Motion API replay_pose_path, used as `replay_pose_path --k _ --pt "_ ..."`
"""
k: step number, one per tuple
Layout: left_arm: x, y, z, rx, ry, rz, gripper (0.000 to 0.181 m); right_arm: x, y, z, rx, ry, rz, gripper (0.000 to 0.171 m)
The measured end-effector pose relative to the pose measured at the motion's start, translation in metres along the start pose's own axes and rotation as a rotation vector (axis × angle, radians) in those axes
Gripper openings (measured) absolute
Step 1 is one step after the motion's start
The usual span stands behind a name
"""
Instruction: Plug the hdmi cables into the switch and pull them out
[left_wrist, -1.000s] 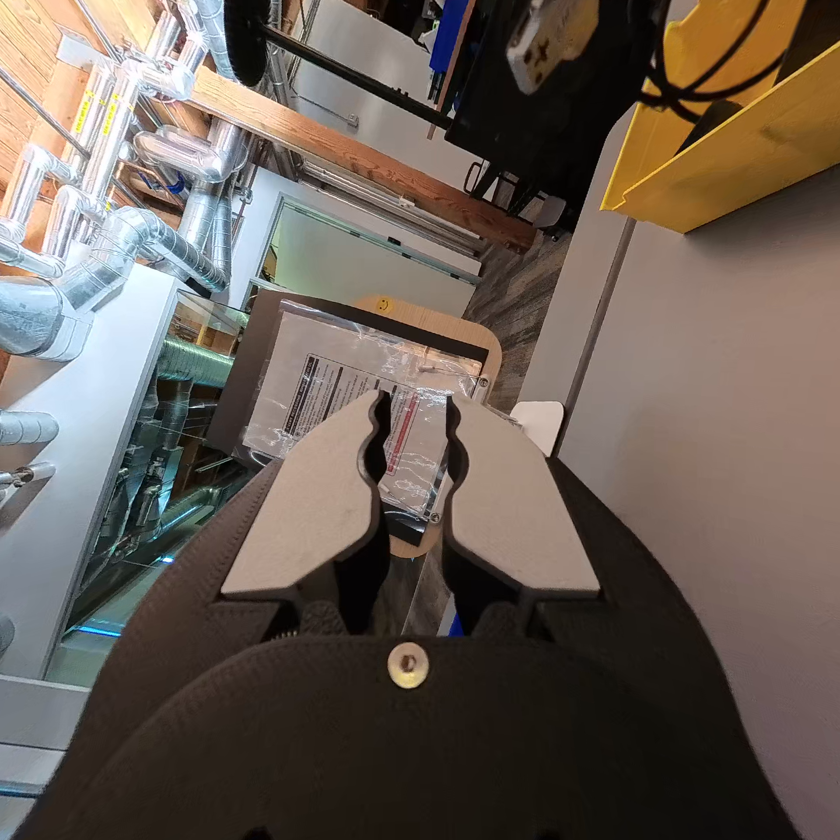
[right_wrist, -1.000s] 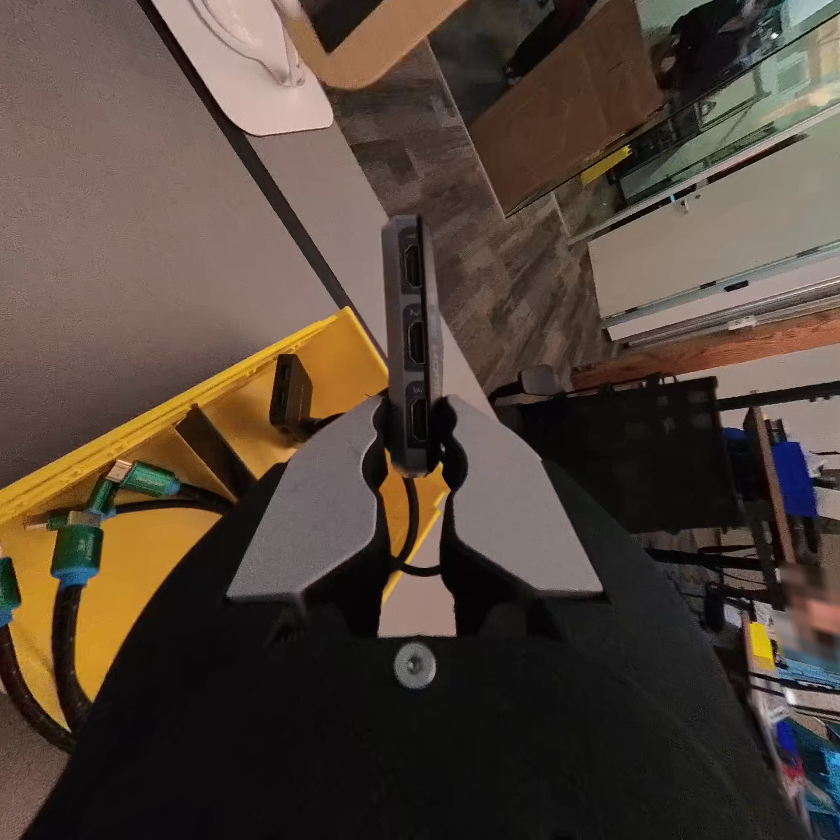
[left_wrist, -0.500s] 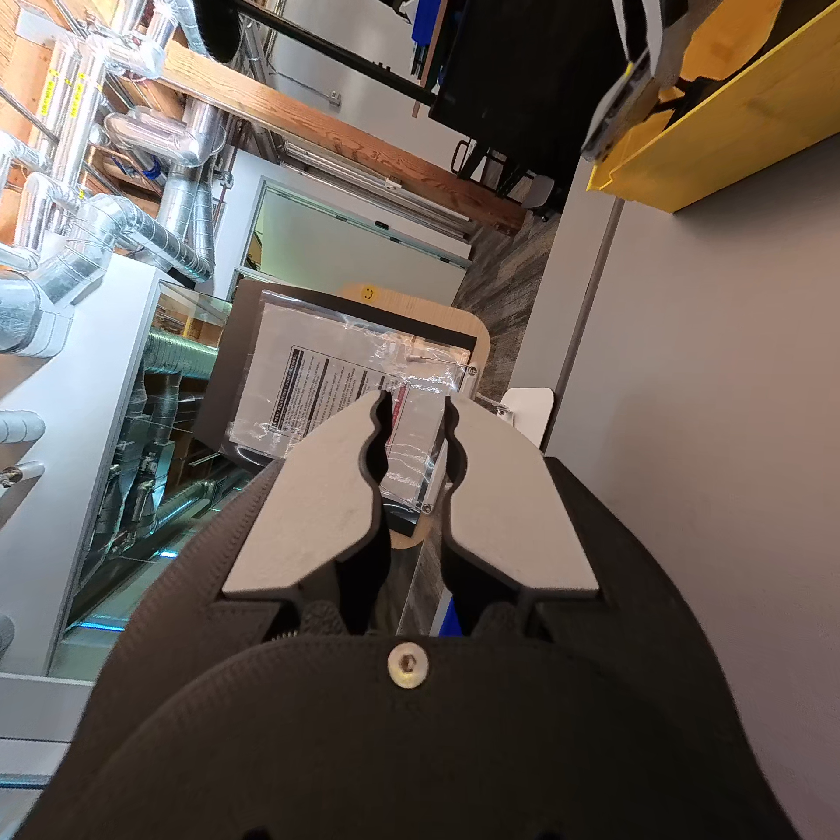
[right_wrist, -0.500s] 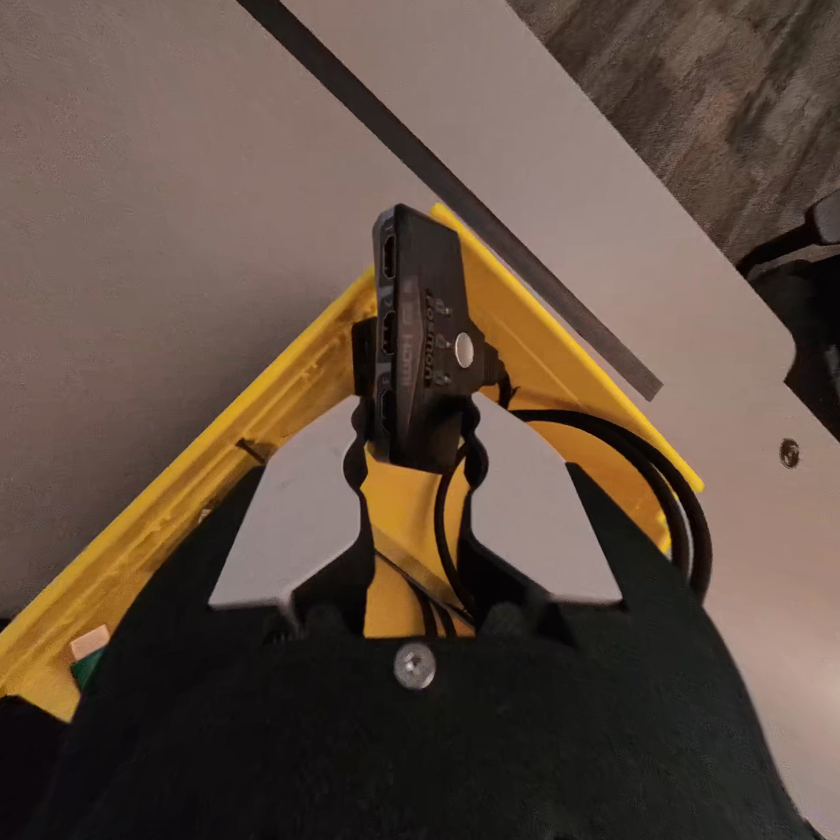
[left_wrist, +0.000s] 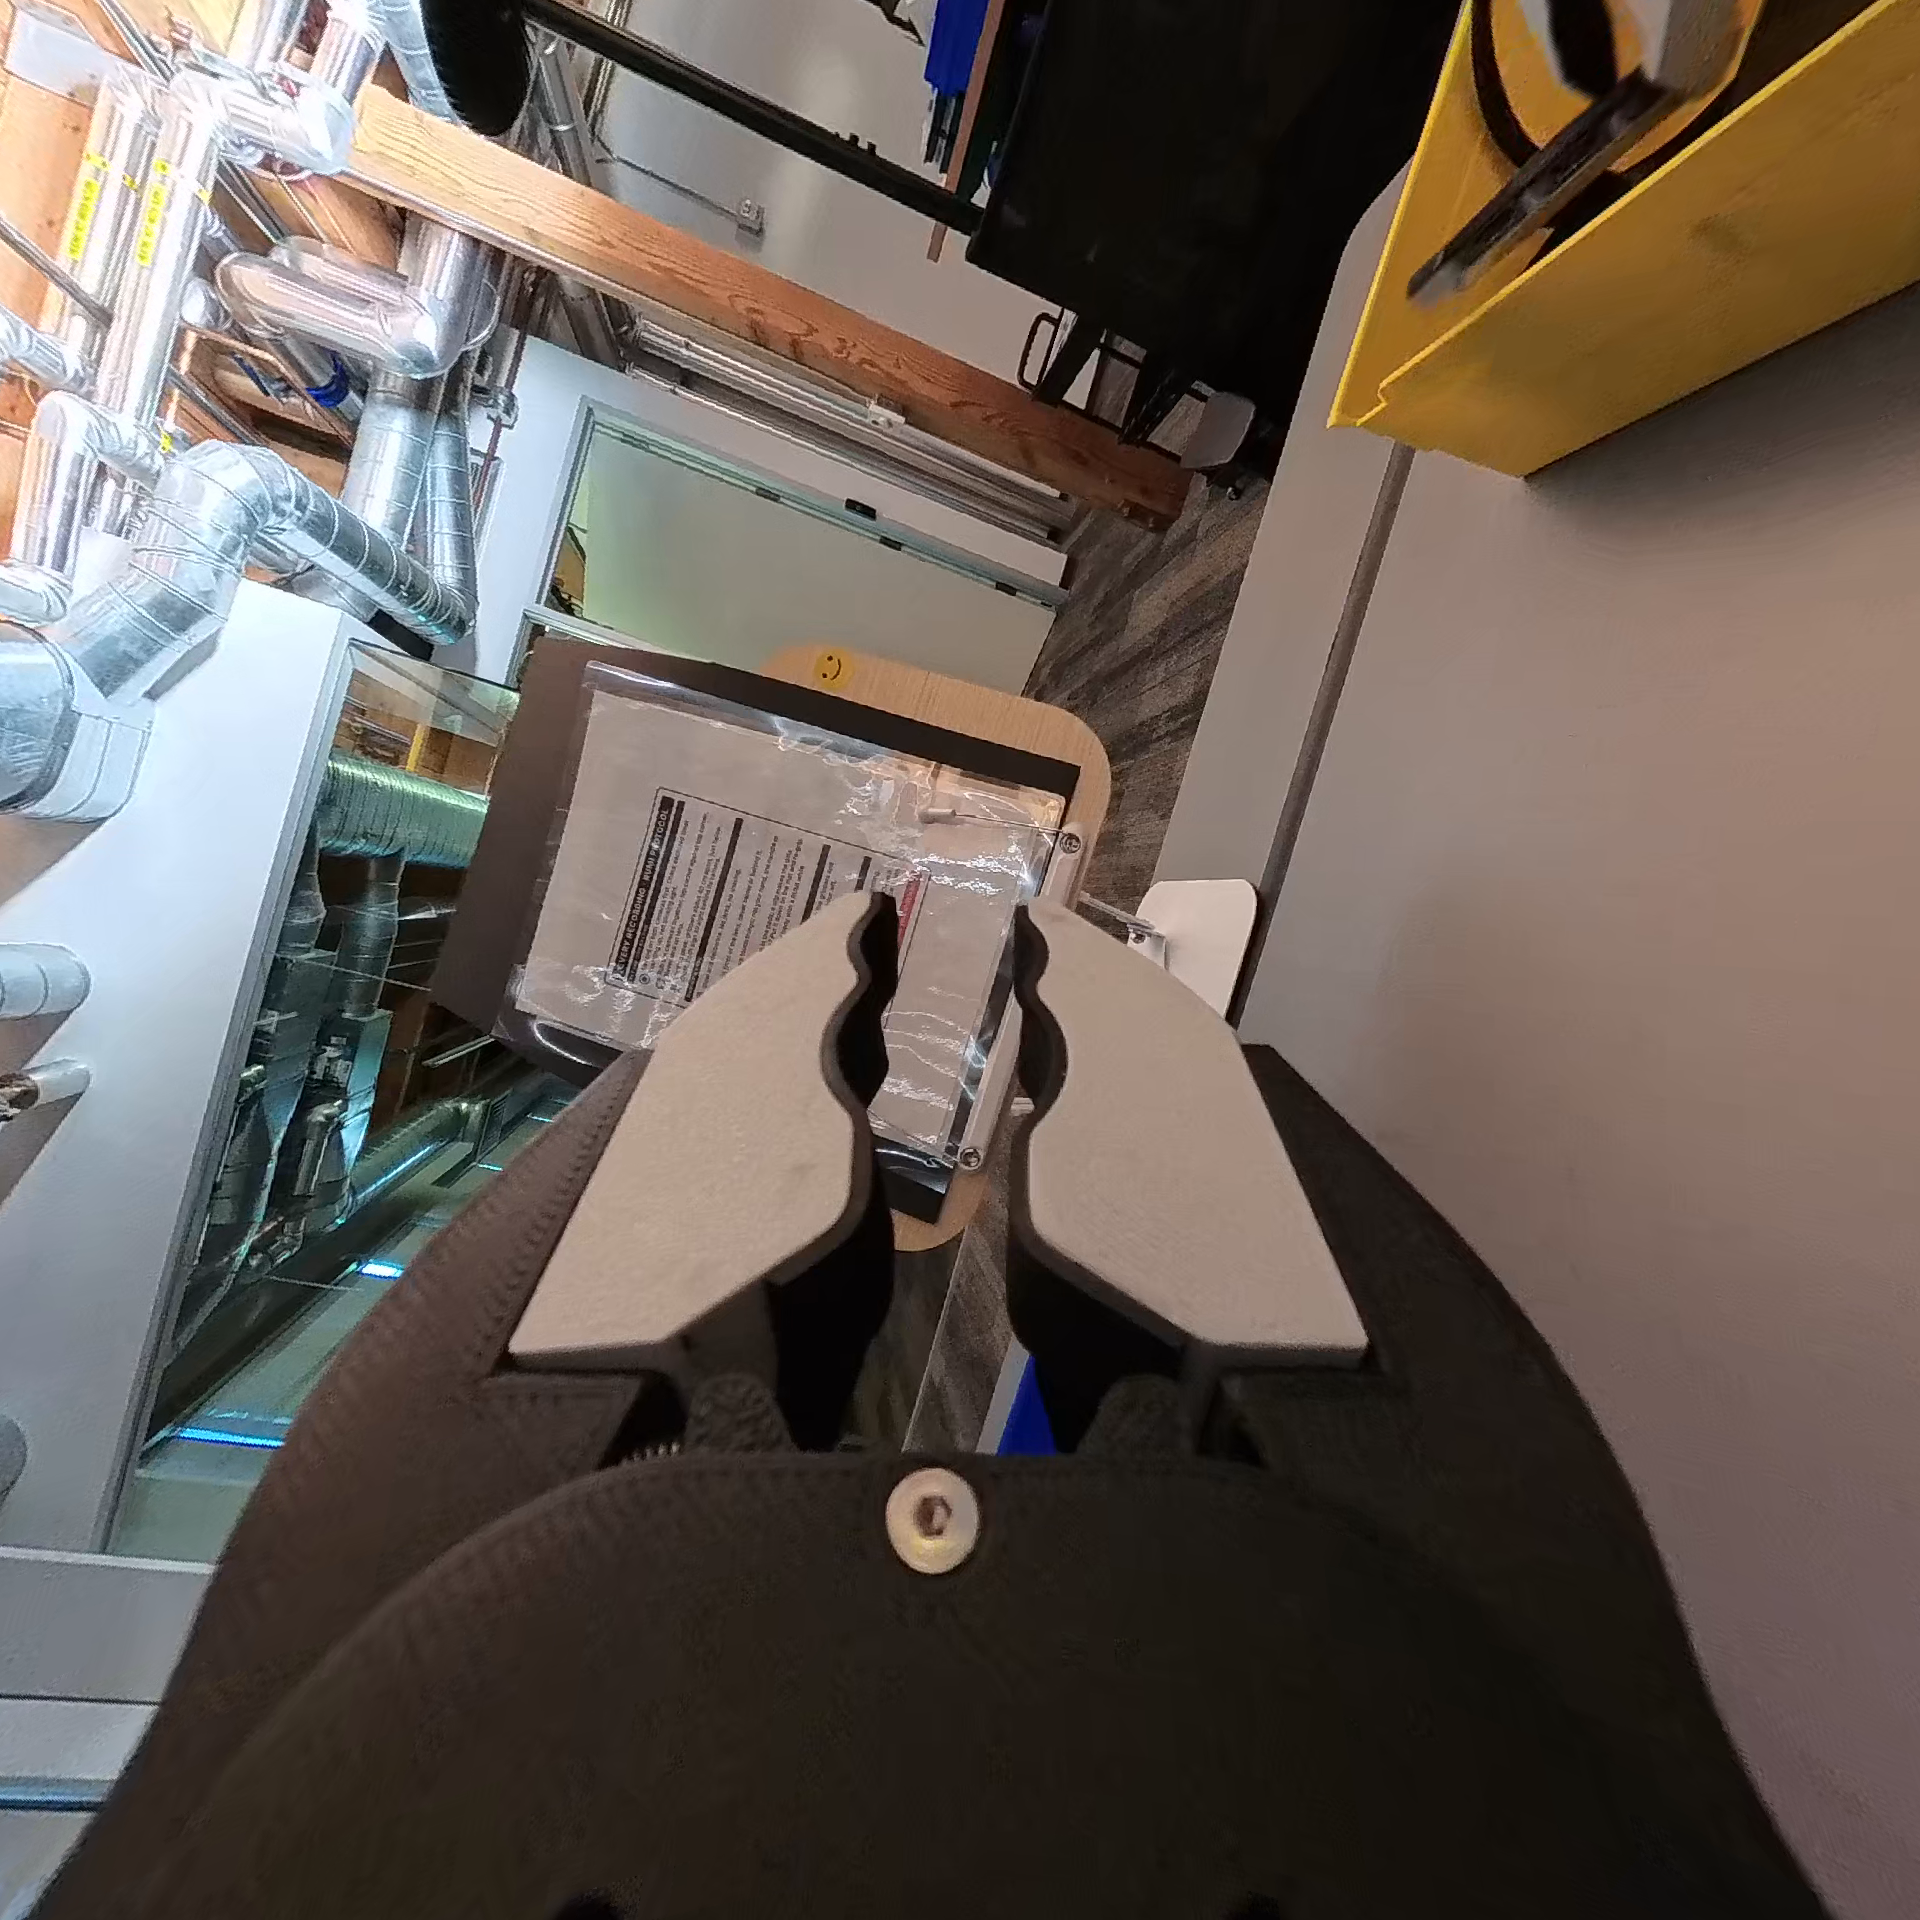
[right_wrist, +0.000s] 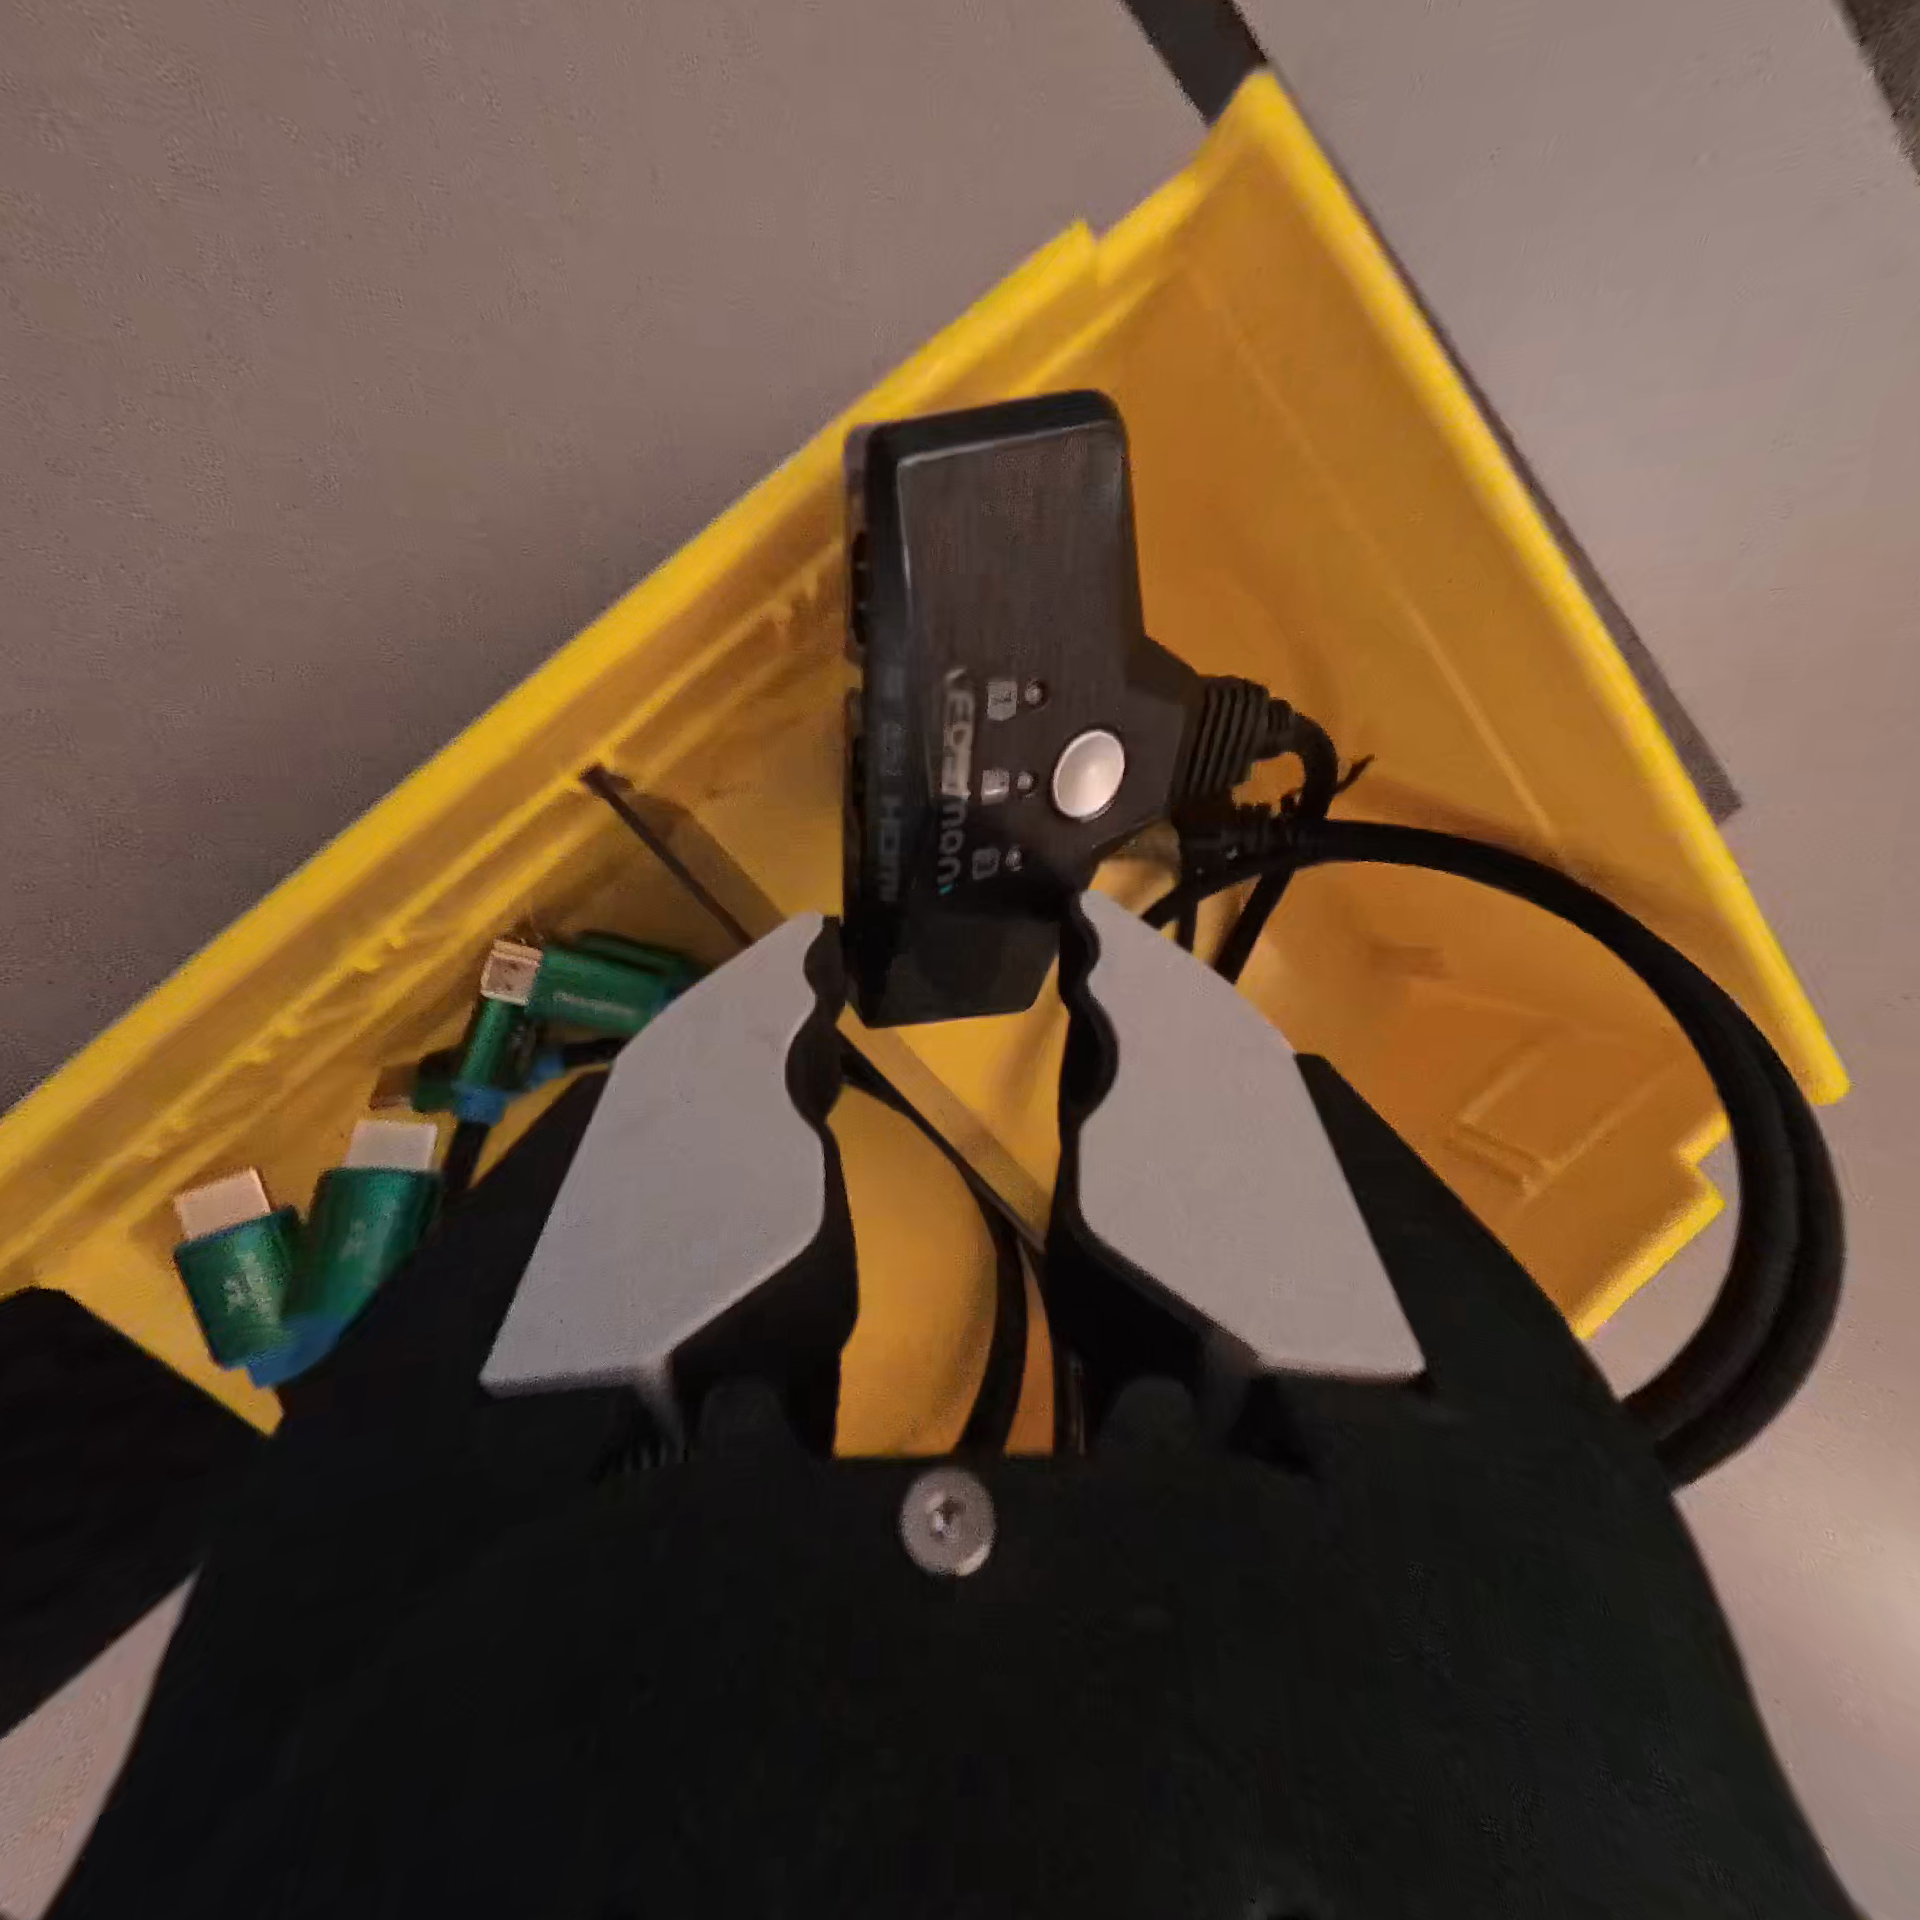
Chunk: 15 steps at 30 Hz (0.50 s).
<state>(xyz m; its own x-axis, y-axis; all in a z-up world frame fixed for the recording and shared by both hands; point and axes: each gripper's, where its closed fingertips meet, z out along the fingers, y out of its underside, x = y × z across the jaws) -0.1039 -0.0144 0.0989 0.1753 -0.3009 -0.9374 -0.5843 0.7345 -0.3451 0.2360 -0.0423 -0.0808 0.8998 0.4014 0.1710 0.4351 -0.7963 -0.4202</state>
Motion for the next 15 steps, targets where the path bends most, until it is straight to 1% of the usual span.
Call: replay_pose_path --k 1,5,8,11,13,14,15 --pt "0.001 0.0 0.0 -0.001 0.002 0.002 0.02 0.001 0.008 0.002 -0.05 0.018 -0.015 0.041" --pt "0.004 -0.002 0.001 0.0 0.01 0.009 0.02 0.002 0.005 0.003 -0.09 0.041 0.016 0.041" --pt "0.003 -0.001 -0.001 -0.007 0.008 0.015 0.02 -0.006 -0.005 0.0 -0.028 -0.037 0.098 0.045" --pt "-0.004 0.006 -0.005 -0.029 -0.001 -0.004 0.016 -0.011 -0.008 -0.017 0.066 -0.107 0.18 0.048" --pt "-0.016 0.027 -0.007 -0.11 -0.015 -0.081 0.014 -0.009 -0.008 -0.036 0.17 -0.098 0.21 0.048" --pt "-0.021 0.044 -0.008 -0.174 -0.001 -0.148 0.016 -0.004 -0.006 -0.048 0.23 -0.059 0.219 0.048" --pt "-0.027 0.064 -0.011 -0.237 0.01 -0.223 0.021 0.003 0.0 -0.061 0.274 -0.006 0.232 0.048"
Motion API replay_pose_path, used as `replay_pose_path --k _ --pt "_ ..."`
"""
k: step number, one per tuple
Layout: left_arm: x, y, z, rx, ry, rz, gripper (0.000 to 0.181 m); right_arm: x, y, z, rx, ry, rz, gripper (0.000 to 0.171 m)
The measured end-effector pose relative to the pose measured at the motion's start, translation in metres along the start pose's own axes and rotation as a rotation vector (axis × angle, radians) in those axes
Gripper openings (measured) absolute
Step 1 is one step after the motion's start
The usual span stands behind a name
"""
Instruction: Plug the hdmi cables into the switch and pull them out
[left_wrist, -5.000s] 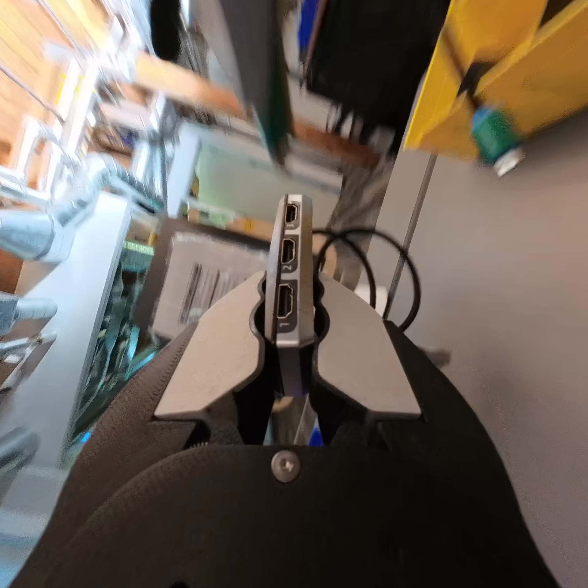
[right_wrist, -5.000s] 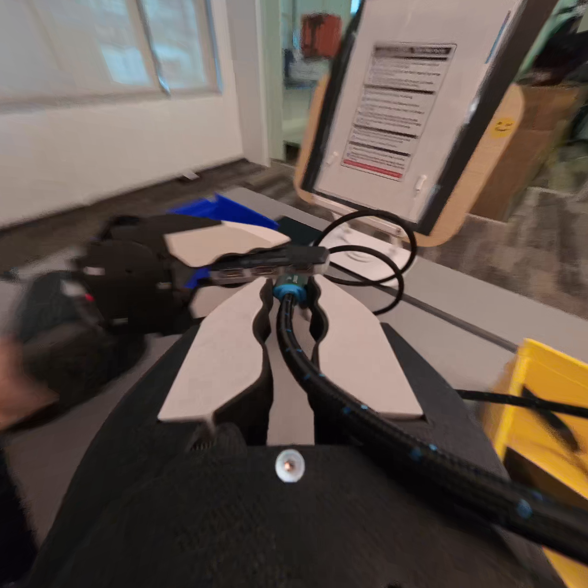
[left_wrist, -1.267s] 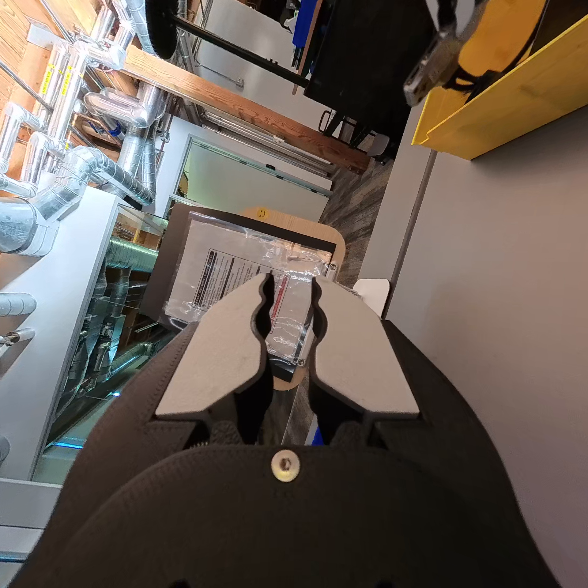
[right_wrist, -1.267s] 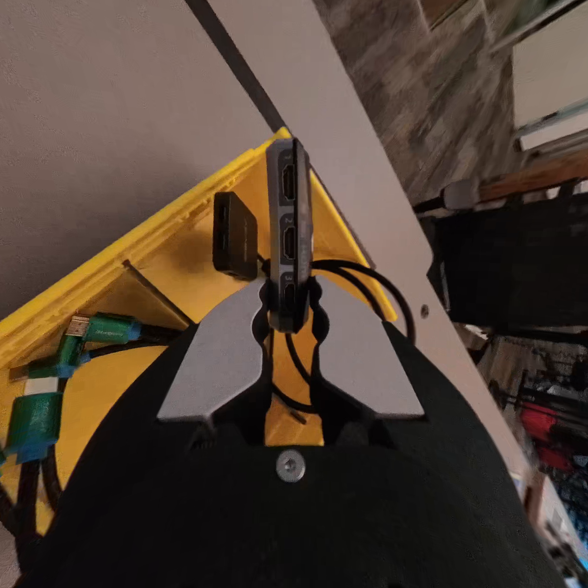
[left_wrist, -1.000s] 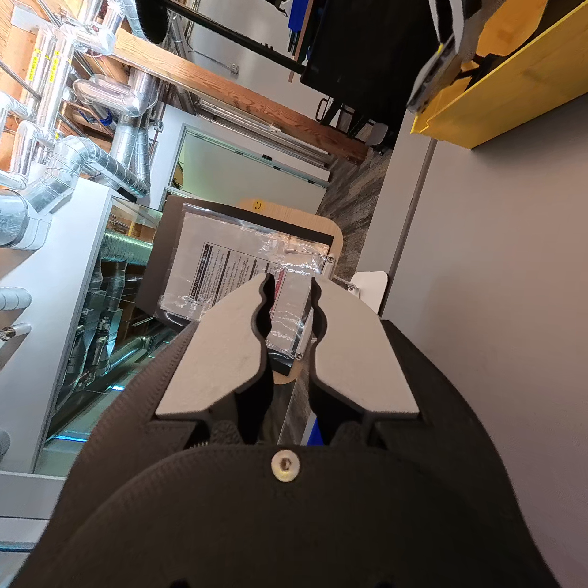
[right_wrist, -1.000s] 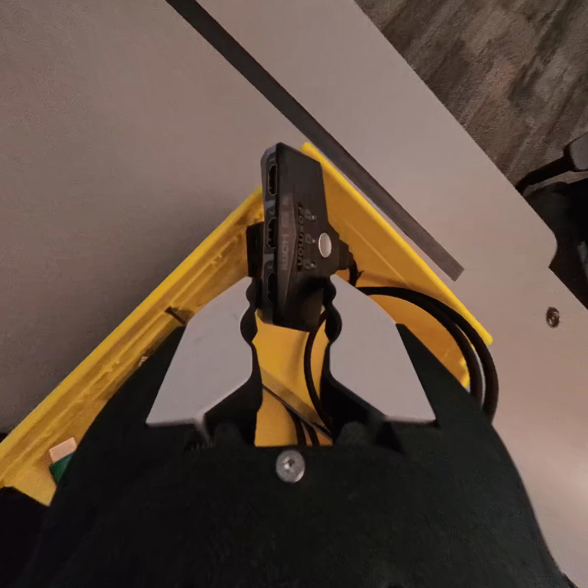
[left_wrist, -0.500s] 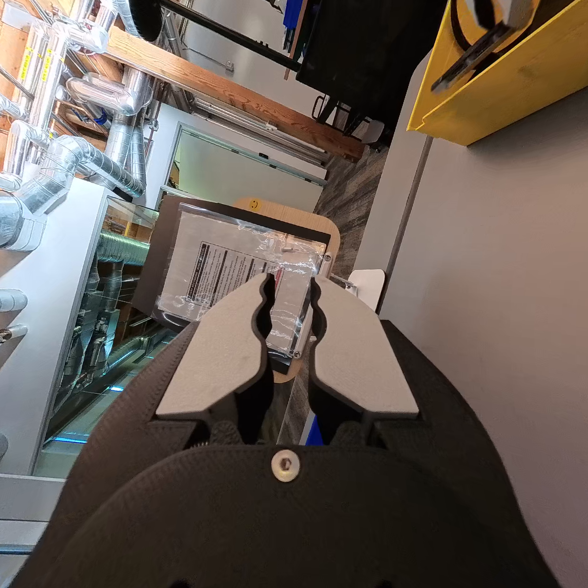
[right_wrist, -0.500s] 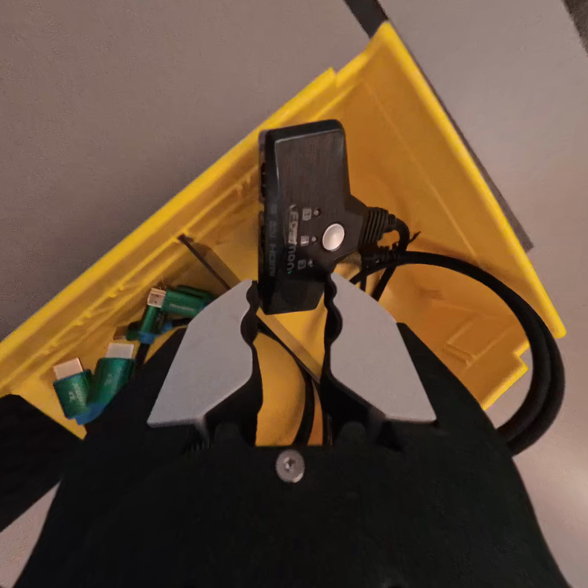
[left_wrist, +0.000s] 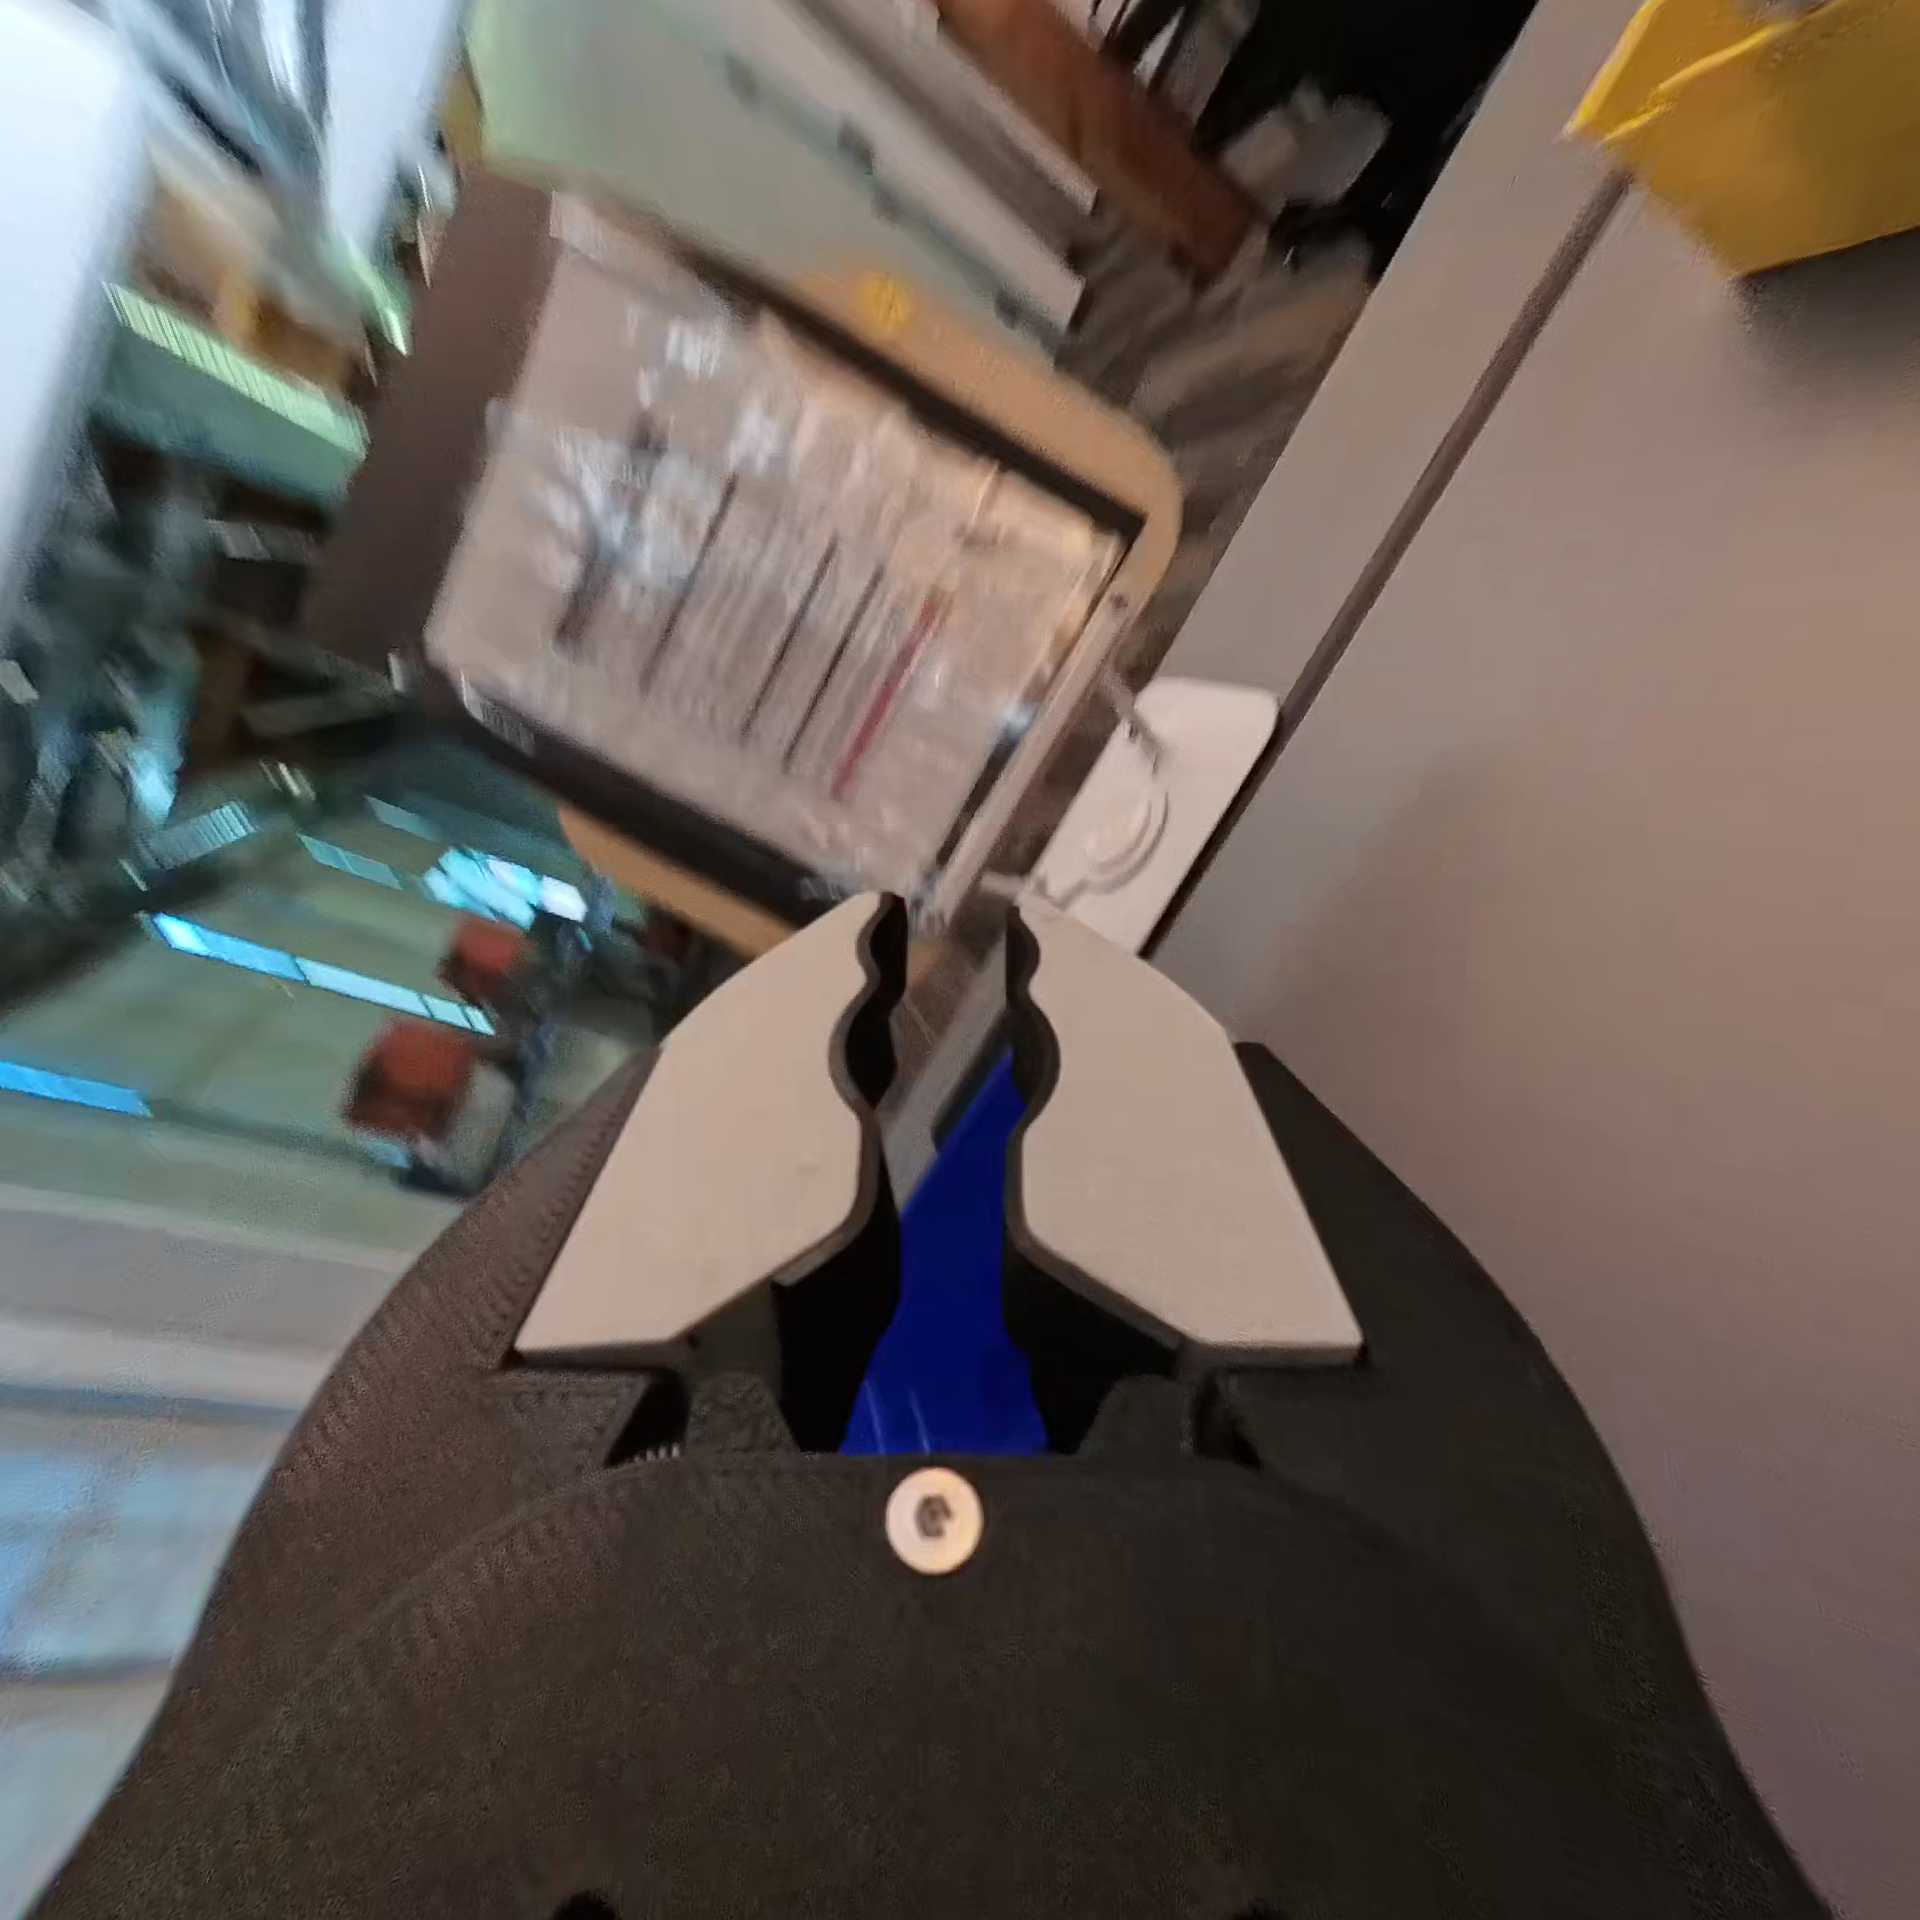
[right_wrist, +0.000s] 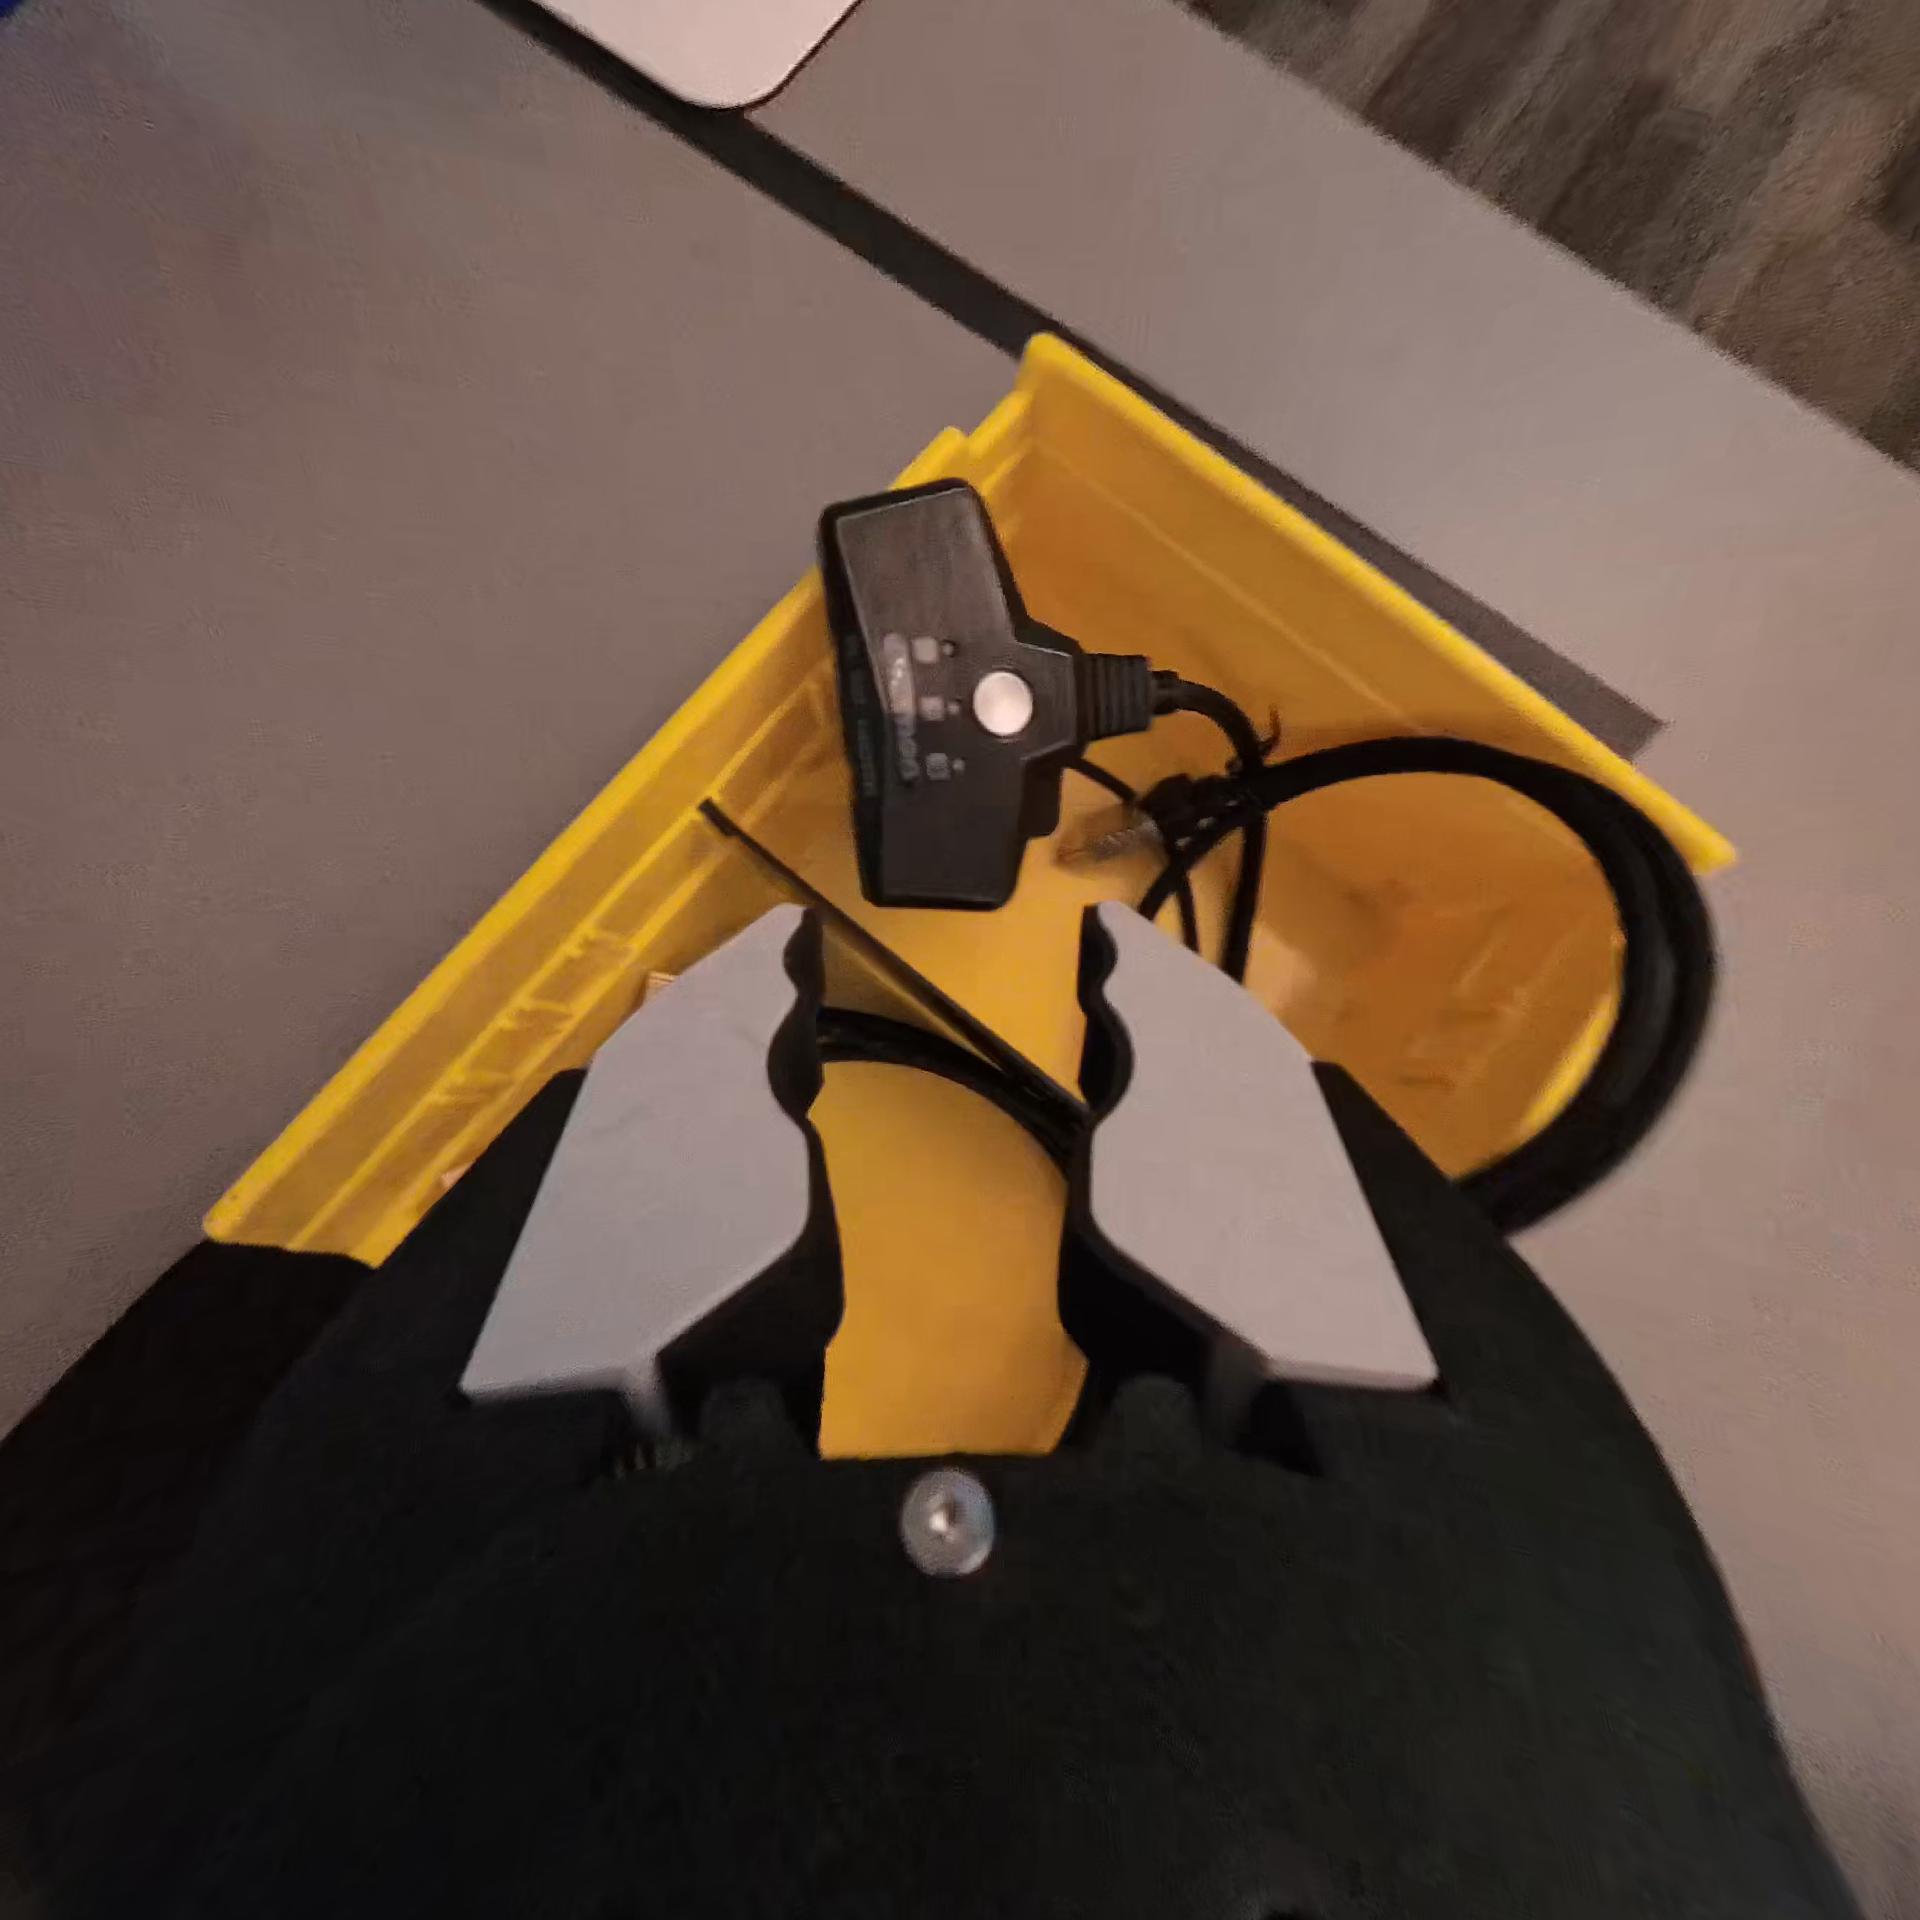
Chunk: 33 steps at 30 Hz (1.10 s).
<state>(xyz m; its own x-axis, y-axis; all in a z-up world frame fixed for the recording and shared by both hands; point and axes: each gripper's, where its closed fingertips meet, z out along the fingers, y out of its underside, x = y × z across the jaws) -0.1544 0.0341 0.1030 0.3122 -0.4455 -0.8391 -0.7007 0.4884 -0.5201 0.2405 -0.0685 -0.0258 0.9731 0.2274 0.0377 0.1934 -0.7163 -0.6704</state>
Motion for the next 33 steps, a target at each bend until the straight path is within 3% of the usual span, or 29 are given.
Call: replay_pose_path --k 5,7,10,15,20,23,25,33 --pt "-0.055 0.118 -0.011 -0.319 0.009 -0.427 0.048 0.053 0.057 -0.076 0.003 0.365 0.145 0.063" --pt "-0.067 0.171 -0.026 -0.465 -0.001 -0.582 0.061 0.061 0.092 -0.088 -0.039 0.389 0.252 0.066" --pt "-0.081 0.238 -0.052 -0.623 -0.067 -0.727 0.063 0.069 0.129 -0.078 -0.098 0.339 0.364 0.061" --pt "-0.066 0.315 -0.083 -0.817 -0.052 -0.957 0.062 0.064 0.144 -0.04 -0.187 0.202 0.474 0.042" --pt "-0.03 0.35 -0.098 -0.882 0.105 -1.238 0.059 0.063 0.151 -0.018 -0.336 0.158 0.545 0.022" --pt "-0.011 0.358 -0.099 -0.886 0.216 -1.444 0.056 0.05 0.16 -0.005 -0.443 0.06 0.591 0.007" --pt "-0.001 0.357 -0.095 -0.857 0.294 -1.526 0.049 0.05 0.16 -0.004 -0.463 0.069 0.601 0.007" --pt "0.033 0.354 -0.08 -0.909 0.512 -1.548 0.021 0.033 0.158 0.003 -0.504 0.07 0.52 0.008"
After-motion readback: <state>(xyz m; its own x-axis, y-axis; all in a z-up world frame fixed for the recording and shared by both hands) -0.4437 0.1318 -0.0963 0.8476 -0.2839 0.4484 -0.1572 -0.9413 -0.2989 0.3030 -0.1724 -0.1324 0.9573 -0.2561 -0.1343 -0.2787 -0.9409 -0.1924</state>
